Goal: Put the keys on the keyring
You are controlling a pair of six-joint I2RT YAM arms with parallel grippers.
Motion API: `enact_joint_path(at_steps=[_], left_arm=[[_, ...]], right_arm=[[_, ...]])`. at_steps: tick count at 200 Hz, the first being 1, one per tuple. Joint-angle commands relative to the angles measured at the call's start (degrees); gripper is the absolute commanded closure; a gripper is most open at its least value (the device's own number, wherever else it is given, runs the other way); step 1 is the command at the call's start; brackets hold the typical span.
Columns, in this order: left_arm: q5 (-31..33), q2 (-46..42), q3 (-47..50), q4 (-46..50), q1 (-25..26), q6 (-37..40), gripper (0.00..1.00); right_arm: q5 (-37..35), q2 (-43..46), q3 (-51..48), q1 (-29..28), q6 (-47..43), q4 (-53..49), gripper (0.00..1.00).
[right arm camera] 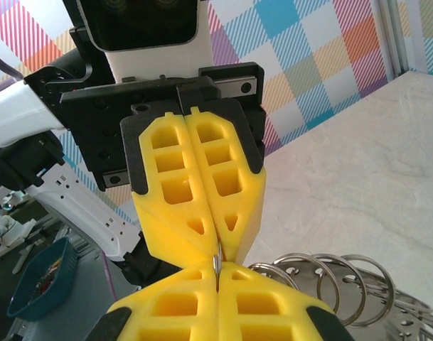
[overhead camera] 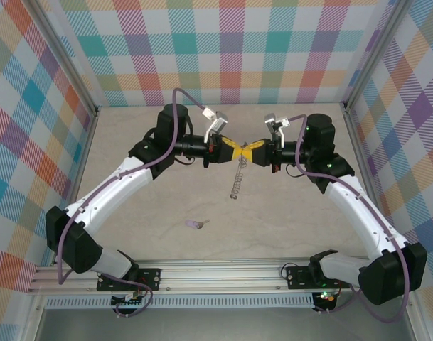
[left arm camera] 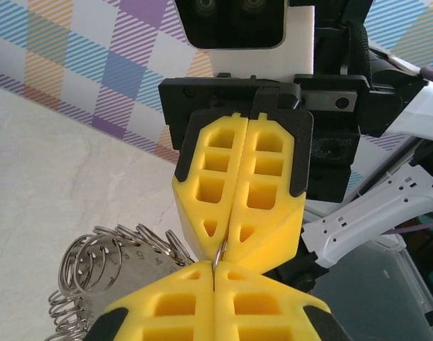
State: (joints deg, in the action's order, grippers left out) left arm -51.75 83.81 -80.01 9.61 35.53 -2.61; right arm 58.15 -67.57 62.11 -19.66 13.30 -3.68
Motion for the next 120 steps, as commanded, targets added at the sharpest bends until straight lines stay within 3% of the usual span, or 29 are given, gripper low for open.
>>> enact_joint_path(at_steps=[1,5,40,81,120], left_arm=[[1.1,2.1,-1.9,3.4,2.9,2.9,1.00],[1.7,2.0,-2.0,3.7,2.8,3.2,1.00],[10.8,0.0,0.6,2.9,2.9,5.2,1.00],[21.5,-5.2,8.9,-6.1,2.9,7.1,1.00],[33.3,-10.6,17.3,-16.8,2.9,7.4,1.00]], right_arm=[[2.2,0.2,0.0,-1.3,2.0,5.8,1.00],[2.0,0.2,-0.1,-1.3,2.3,5.9,0.99],[-4.4,2.7,-0.4,-0.9,2.6,1.3,0.63],[-10.2,8.6,-3.2,1.0,3.6,-3.7,0.48],[-18.7,14.1,-9.4,2.3,9.0,-3.8,0.46]])
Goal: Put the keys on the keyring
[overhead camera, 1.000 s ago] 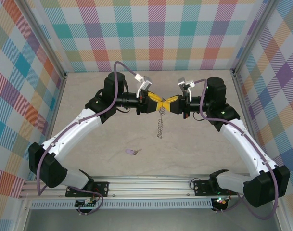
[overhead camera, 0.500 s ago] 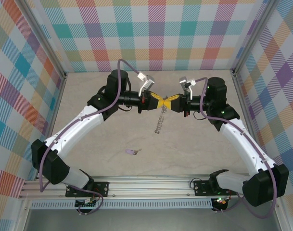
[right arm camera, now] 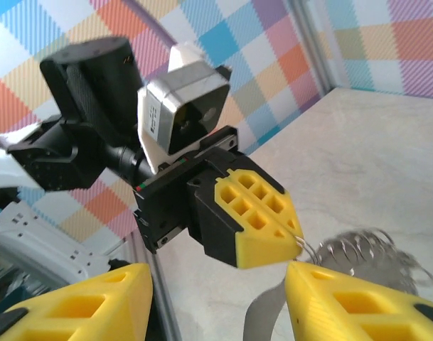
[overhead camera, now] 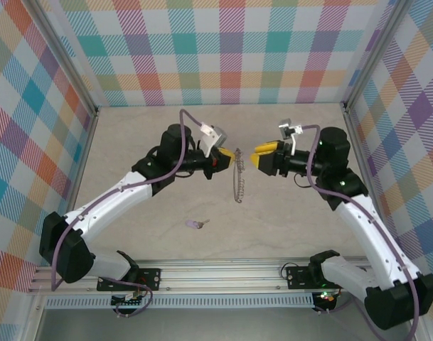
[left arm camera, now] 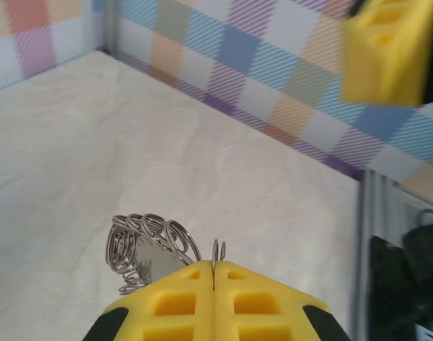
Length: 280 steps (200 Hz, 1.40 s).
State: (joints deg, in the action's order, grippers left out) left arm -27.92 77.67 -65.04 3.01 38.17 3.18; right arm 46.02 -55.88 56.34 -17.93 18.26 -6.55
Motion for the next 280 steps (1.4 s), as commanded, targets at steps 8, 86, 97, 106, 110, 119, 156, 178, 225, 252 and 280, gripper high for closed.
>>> enact_joint_path(at_steps=[8,86,97,106,110,119,156,178,225,252,280], left_arm=[[11.0,-4.9,2.7,-10.4,0.2,1.4,1.00],[5.9,-9.4,13.8,-30.0,0.2,-1.4,1.00],[4.3,-9.8,14.9,-32.7,0.2,-1.5,1.00],[3.3,-10.2,15.0,-33.6,0.2,-1.4,1.00],[3.0,-10.3,15.0,-33.7,0.2,-1.5,1.00],[1.9,-10.5,14.7,-33.9,0.2,-1.4,1.00],[-2.5,-11.0,13.9,-34.3,0.2,-0.9,1.00],[-4.7,-11.0,13.2,-34.5,0.2,-0.2,1.00],[-5.3,-9.7,10.6,-34.6,0.2,-0.6,1.00],[-2.4,-8.2,8.8,-32.8,0.2,-0.7,1.00],[3.0,-6.2,6.3,-28.6,0.2,-0.8,1.00]], right_arm=[[-8.1,3.2,-5.5,0.6,5.6,0.2,0.47],[-13.6,5.6,-19.1,0.6,11.2,6.2,0.48],[-14.3,5.9,-20.4,0.6,11.3,6.6,0.48],[-14.5,6.0,-21.5,0.6,11.4,6.9,0.48],[-14.7,6.1,-21.9,0.5,11.3,6.9,0.48],[-15.1,6.2,-22.7,0.5,11.3,6.8,0.48],[-16.3,7.5,-25.8,0.6,11.2,6.8,0.48],[-17.1,8.8,-27.3,0.6,11.2,6.2,0.48],[-17.3,11.6,-28.0,0.5,9.7,2.0,0.47],[-15.4,11.6,-28.7,0.5,9.8,0.6,0.47],[-12.1,10.4,-31.2,0.4,11.8,1.0,0.50]])
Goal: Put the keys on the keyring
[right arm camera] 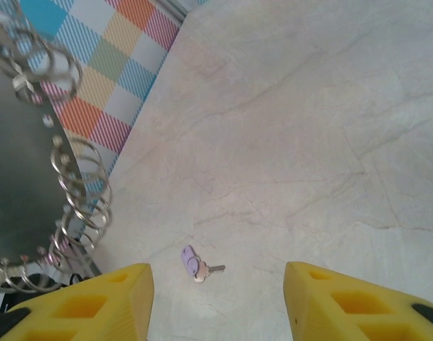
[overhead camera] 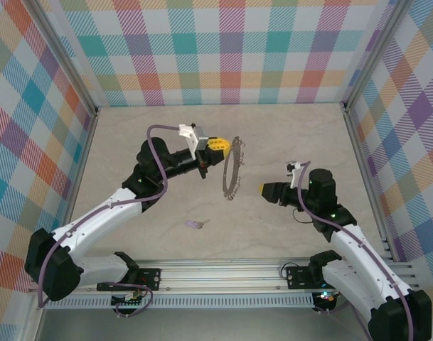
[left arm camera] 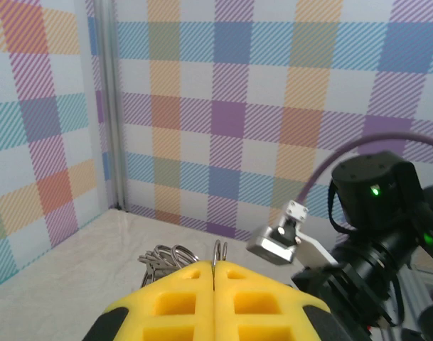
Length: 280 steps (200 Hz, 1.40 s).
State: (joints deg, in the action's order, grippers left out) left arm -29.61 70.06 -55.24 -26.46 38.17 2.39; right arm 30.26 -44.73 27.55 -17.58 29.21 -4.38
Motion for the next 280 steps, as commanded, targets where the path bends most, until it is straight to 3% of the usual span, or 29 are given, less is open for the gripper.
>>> enact_joint_path(at_steps=[1,42,102,143,200,280], left_arm=[[4.9,1.4,-3.6,1.0,0.2,0.0,1.00],[15.6,3.4,-3.7,2.1,0.0,-2.1,1.00],[26.3,0.9,0.6,4.3,-2.7,-5.4,1.00],[25.9,-1.3,1.7,5.9,-6.7,-7.4,1.00],[24.1,-1.9,-0.4,9.6,-11.5,-7.9,1.00],[21.3,-4.3,-1.1,11.9,-20.1,-9.7,1.00]], right_arm=[[3.9,-0.8,-2.5,0.1,1.0,-1.2,0.50],[4.5,-3.5,-4.7,-3.5,1.2,-2.3,0.54],[-4.7,-7.8,-4.5,-14.5,2.8,0.0,0.59],[-13.2,-16.2,-0.3,-24.7,4.8,2.7,0.63],[-23.6,-38.6,16.3,-38.4,3.6,-0.1,0.65],[-35.5,-60.3,38.8,-46.7,1.8,-14.2,0.66]])
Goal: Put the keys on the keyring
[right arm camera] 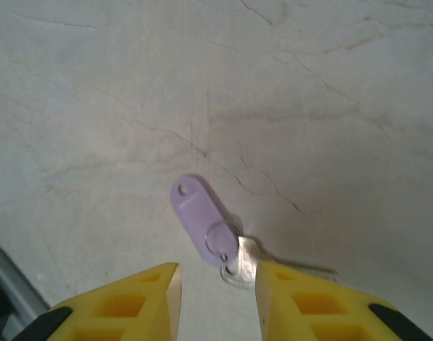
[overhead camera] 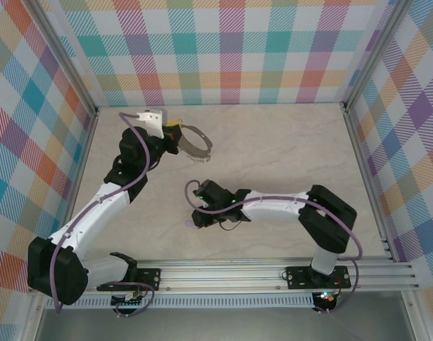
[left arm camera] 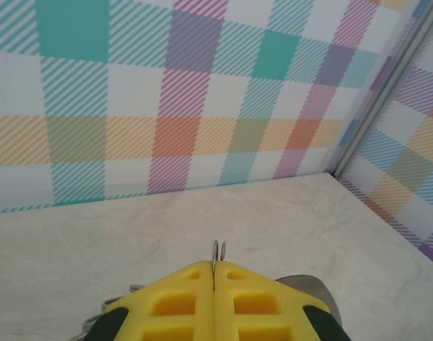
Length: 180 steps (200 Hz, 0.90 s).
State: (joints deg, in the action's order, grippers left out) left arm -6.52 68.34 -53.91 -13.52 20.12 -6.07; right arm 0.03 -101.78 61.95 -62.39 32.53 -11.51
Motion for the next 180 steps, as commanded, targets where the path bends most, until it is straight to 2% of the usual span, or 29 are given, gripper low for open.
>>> enact_joint_path(at_steps=[1,65,180], left_arm=[[-1.8,-2.5,-2.5,-1.1,-2.1,-1.3,1.00],[-3.8,-3.3,-1.7,-1.4,-4.4,-2.1,1.00],[-5.0,-4.2,-0.3,-2.0,-5.4,-2.5,1.00]], right_arm=[[-5.4,-3.4,4.6,-2.0,-1.6,-7.2,0.65],[-11.8,-9.6,12.5,-5.0,-2.7,-14.5,0.66],[-11.4,-14.0,15.9,-5.2,-3.4,-14.4,0.71]])
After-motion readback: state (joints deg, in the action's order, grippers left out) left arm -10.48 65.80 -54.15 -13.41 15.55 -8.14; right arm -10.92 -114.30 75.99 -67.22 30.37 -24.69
